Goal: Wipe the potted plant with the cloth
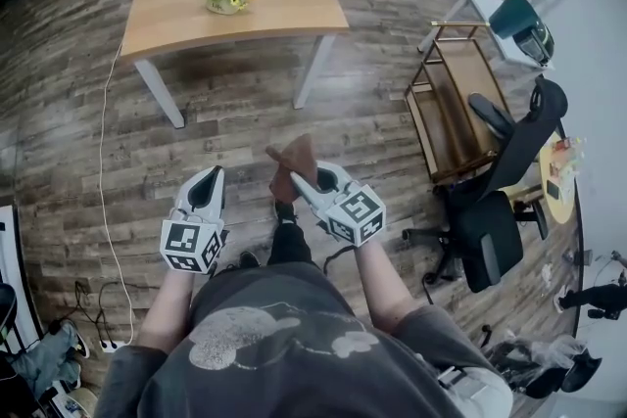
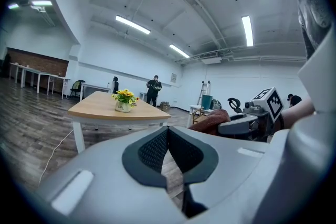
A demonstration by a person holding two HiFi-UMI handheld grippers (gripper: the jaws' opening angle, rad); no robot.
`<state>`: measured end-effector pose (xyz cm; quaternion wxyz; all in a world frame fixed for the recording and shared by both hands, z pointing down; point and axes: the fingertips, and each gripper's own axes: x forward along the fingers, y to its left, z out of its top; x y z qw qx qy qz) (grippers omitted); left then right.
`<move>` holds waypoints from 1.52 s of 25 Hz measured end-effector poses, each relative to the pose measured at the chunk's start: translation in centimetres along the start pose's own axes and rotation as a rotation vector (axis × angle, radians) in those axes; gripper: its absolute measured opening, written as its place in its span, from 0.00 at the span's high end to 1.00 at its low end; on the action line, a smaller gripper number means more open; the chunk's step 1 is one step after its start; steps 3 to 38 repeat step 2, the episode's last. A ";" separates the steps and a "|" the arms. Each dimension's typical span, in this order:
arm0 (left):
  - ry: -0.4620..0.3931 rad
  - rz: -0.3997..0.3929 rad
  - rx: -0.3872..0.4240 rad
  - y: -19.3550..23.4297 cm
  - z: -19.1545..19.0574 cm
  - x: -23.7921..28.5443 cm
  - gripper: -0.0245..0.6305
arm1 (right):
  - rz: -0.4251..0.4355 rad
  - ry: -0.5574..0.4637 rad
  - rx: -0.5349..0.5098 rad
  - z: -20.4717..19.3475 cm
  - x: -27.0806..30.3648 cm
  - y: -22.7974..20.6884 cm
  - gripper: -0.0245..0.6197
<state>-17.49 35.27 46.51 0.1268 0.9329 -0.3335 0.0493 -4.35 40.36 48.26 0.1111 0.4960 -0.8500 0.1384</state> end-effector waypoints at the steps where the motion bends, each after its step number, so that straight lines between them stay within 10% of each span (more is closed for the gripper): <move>1: 0.001 0.002 0.000 0.0 0.0 0.1 0.93 | 0.002 0.001 -0.006 0.1 0.0 -0.1 0.88; 38: 0.003 0.005 0.000 -0.1 0.0 0.2 0.93 | 0.004 0.002 -0.011 0.2 0.0 -0.2 0.88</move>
